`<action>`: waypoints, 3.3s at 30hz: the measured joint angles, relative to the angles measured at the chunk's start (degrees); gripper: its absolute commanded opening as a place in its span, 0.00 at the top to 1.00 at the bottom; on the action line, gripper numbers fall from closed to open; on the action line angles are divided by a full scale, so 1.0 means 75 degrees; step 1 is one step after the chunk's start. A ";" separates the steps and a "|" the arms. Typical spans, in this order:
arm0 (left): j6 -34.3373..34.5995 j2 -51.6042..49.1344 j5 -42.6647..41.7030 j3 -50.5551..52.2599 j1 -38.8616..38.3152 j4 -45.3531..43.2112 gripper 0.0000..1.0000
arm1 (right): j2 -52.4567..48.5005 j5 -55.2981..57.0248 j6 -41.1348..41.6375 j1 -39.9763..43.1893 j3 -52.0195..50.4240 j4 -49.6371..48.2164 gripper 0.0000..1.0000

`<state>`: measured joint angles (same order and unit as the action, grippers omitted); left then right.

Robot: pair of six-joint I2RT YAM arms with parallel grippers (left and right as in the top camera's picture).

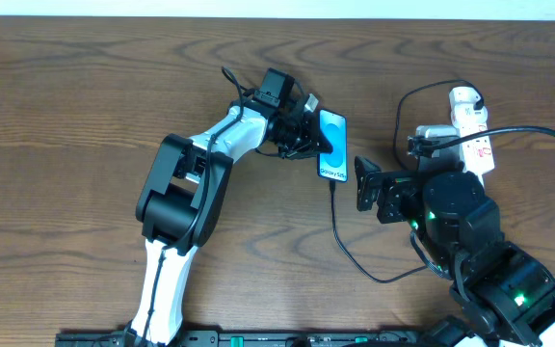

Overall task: Plug charger to phone and switch on socket
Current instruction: 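Lower the phone flat onto the table with the left gripper and release, then move the right gripper to the power strip's orange switch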

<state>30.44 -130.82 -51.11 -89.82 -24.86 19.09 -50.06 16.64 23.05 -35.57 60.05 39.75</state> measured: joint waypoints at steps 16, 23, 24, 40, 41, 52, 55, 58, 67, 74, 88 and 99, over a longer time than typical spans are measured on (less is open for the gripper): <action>0.0058 0.0000 0.0035 0.0003 0.0000 0.0029 0.69 | -0.0326 -0.0026 0.0000 0.0000 0.0000 0.0283 0.01; 0.0090 0.0000 0.0035 0.0003 0.0000 0.0032 0.60 | -0.0341 -0.0023 0.0000 0.0000 0.0000 0.0306 0.01; 0.0096 0.0000 0.0035 0.0003 0.0000 0.0032 0.58 | -0.0341 -0.0026 0.0000 0.0000 0.0000 0.0309 0.01; 0.0102 0.0044 -0.0157 0.0000 0.0000 0.0012 0.15 | -0.0341 -0.0026 0.0000 0.0000 0.0000 0.0530 0.01; 0.0102 0.0050 -0.0195 0.0000 0.0000 0.0006 0.14 | -0.0347 -0.0026 0.0000 0.0000 0.0000 0.0600 0.01; 0.0111 0.0315 0.0420 -0.0047 -0.0015 0.0793 0.01 | -0.0574 -0.0047 0.0000 0.0000 0.0000 0.0778 0.01; 0.0111 0.0388 0.0749 -0.0087 -0.0023 0.1032 0.01 | -0.0606 -0.0079 0.0000 0.0000 0.0000 0.0778 0.01; 0.0111 0.0417 0.0898 -0.0087 -0.0035 0.1055 0.00 | -0.0664 -0.0087 0.0000 0.0000 0.0000 0.0778 0.01; -0.0370 0.0434 0.0985 -0.0090 -0.0041 0.1064 0.00 | -0.1003 -0.0367 0.0000 0.0000 0.0000 0.0729 0.01; -0.0784 0.0557 0.1274 -0.0090 0.0539 0.1172 0.00 | -0.1116 -0.0463 0.0510 0.0006 0.0000 0.0726 0.33; -0.1836 0.4500 0.3739 -0.0015 0.2288 0.4264 0.00 | -0.1329 -0.0300 0.1274 0.2515 -0.0003 0.1877 0.99; -0.1888 0.7233 0.6461 0.0472 0.1431 0.6674 0.00 | -0.3244 -0.0836 0.1845 0.5520 0.0038 0.1588 0.99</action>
<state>16.27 -76.58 -2.66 -86.28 -14.13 69.14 -74.39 10.37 36.88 5.82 60.34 51.66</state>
